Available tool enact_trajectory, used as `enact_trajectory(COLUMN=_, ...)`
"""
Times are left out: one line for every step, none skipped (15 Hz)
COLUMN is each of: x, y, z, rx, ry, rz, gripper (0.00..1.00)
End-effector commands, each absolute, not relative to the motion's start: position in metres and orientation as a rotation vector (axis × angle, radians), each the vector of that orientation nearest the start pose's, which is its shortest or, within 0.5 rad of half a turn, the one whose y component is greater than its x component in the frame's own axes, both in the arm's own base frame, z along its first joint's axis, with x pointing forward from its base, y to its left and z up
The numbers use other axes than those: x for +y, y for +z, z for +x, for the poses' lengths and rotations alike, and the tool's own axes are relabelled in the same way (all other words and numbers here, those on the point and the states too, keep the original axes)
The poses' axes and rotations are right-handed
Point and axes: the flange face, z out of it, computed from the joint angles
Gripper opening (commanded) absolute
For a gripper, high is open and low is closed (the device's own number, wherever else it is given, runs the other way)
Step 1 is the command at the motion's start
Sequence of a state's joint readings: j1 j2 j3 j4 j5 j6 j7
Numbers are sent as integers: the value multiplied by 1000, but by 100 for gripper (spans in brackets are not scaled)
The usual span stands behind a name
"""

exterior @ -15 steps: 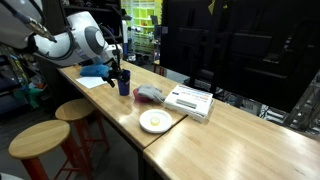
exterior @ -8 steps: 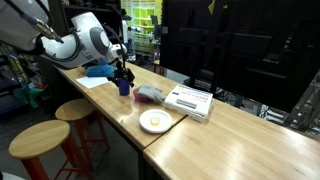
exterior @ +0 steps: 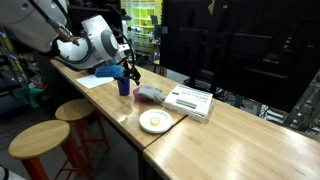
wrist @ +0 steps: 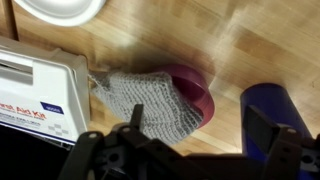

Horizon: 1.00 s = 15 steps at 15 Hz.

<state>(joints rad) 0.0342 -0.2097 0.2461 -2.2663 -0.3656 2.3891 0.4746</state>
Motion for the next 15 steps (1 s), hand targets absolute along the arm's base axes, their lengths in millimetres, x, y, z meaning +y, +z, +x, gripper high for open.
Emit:
enact_trajectory(x=136, y=482, z=512, rx=-91, ry=-739, rz=-3271, gripper=100)
enact_trajectory(x=135, y=480, z=517, rx=-88, ry=-734, rz=-3271, gripper=100)
enact_trajectory(x=134, y=478, z=521, rx=-89, ry=-727, rz=-3270, gripper=100)
enact_trajectory(x=133, y=474, z=526, rx=-93, ry=-709, rz=-3263, gripper=100)
enact_trajectory(x=132, y=471, z=530, rx=-100, ry=-700, rz=-3264, gripper=100)
enact_trajectory(x=132, y=469, z=533, rx=-105, ry=-687, rz=-3264, gripper=100)
enact_trajectory(x=132, y=469, z=531, rx=-89, ry=-674, rz=-3269, gripper=100)
enact_trajectory(x=132, y=467, z=524, rx=-72, ry=-676, rz=-3268, gripper=100)
enact_trajectory(x=131, y=465, z=526, rx=-70, ry=-669, rz=-3270, gripper=100)
enact_trajectory(x=131, y=463, z=527, rx=-70, ry=-662, rz=-3271, gripper=100)
enact_trajectory(x=131, y=462, z=527, rx=-71, ry=-661, rz=-3271, gripper=100)
enact_trajectory(x=132, y=463, z=527, rx=-73, ry=-662, rz=-3270, gripper=100)
enact_trajectory(x=132, y=463, z=526, rx=-74, ry=-662, rz=-3270, gripper=100)
enact_trajectory(x=132, y=463, z=526, rx=-75, ry=-662, rz=-3270, gripper=100)
enact_trajectory(x=133, y=466, z=522, rx=-72, ry=-682, rz=-3271, gripper=100)
